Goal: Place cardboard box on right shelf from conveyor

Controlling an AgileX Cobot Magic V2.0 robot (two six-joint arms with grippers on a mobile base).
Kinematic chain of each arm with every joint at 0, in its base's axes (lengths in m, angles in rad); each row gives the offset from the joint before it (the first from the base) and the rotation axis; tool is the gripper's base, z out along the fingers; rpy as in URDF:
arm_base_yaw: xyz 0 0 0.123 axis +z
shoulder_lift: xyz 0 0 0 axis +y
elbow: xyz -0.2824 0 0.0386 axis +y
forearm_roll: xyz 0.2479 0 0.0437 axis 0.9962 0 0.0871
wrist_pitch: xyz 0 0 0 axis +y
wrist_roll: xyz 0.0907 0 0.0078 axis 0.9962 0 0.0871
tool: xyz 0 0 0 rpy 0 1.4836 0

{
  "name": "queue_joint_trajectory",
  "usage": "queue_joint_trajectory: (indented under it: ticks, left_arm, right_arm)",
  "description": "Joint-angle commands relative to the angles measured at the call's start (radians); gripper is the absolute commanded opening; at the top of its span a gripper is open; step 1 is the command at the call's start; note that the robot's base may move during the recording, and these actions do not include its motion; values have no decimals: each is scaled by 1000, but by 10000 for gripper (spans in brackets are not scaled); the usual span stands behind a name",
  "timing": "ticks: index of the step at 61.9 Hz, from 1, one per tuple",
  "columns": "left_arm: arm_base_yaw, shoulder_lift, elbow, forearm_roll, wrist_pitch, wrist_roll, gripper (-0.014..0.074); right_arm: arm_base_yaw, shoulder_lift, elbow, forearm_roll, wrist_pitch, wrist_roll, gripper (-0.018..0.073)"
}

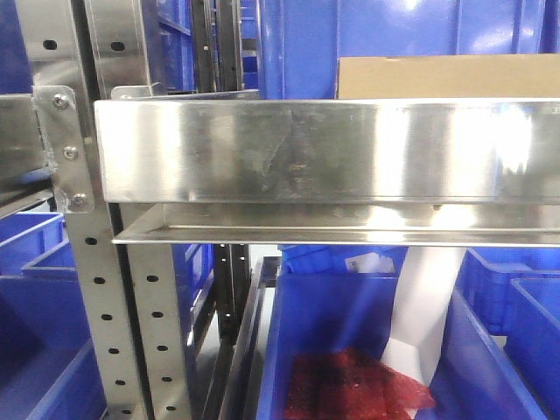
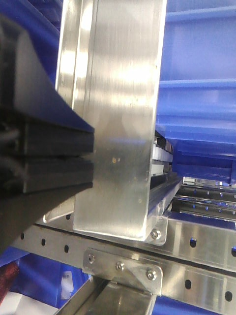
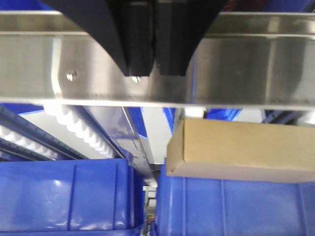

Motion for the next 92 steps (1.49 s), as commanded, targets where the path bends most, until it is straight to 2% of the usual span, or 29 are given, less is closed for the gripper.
queue_joint_trajectory:
  ticks: [1, 13, 92]
  left_arm:
    - [-4, -12, -4, -7, -90, -5, -119]
    - [-4, -12, -4, -7, -90, -5, -119]
    - [-4, -12, -4, -7, -90, -5, -119]
  right_arm:
    - [-12, -29, 22, 9, -130, -11, 36]
    - [-12, -77, 100, 9, -199, 31, 36]
    - [-12, -76, 99, 3, -194, 36, 36]
